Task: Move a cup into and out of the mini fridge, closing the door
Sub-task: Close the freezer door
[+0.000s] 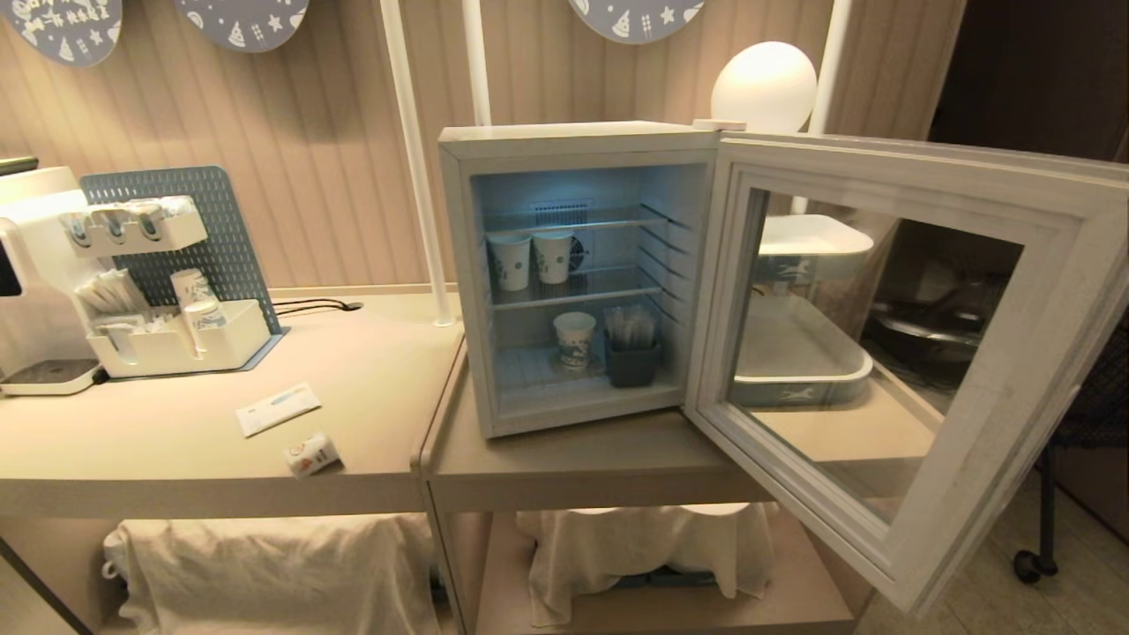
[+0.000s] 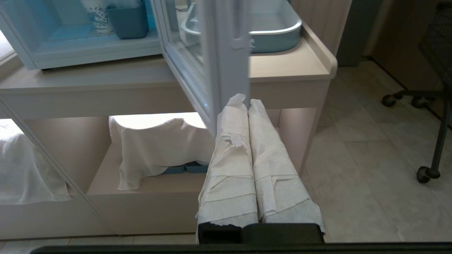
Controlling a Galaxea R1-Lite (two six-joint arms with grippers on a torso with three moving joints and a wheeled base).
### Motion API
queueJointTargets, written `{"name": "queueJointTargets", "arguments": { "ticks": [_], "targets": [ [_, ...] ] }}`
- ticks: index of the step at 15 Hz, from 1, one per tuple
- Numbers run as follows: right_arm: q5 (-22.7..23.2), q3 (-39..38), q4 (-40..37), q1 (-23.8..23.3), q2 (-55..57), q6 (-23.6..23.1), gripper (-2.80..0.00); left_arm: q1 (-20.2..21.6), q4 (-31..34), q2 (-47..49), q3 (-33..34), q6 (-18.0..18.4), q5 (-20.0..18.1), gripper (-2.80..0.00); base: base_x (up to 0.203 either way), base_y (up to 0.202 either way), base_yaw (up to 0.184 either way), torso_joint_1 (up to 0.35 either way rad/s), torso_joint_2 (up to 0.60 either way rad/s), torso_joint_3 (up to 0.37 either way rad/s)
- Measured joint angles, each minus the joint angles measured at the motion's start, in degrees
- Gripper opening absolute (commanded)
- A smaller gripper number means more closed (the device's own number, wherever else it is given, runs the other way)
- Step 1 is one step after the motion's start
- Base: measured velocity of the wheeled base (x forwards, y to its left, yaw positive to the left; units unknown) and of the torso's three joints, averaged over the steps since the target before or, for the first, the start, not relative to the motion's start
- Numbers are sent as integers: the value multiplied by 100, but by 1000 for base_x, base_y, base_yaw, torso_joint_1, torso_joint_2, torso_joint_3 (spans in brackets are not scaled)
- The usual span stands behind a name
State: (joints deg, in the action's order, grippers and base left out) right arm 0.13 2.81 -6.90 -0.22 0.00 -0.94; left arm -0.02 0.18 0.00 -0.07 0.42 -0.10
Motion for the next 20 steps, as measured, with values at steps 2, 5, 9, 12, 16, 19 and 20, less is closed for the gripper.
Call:
{"name": "queueJointTargets", "arguments": {
  "ticks": [2,5,9,12,16,19,20],
  "targets": [
    [0,2,-1,0,0,0,-280,-5,0,0,0,1,2,-280,0,-197,1,2,3,-1],
    [1,-1,-2,0,0,1,-280,-7,-26,0,5,-13,0,-280,0,-197,2,1,-1,5],
    [0,-1,-4,1,0,0,-280,-2,-28,0,7,-16,0,-280,0,-86,0,2,3,2],
    [5,-1,1,4,0,0,-280,-2,-25,0,7,-18,0,-280,51,-1,-3,2,-1,2],
    [-4,-1,-4,0,0,-2,-280,-4,-26,0,7,-15,0,-280,82,0,-2,9,6,0],
    [-23,406,-21,-2,185,227,-280,-7,-26,0,7,-18,1,-280,0,0,0,0,0,0],
    [-58,813,-22,-2,443,471,-280,-2,-23,0,7,-15,0,-280,0,0,0,0,0,0]
  ]
}}
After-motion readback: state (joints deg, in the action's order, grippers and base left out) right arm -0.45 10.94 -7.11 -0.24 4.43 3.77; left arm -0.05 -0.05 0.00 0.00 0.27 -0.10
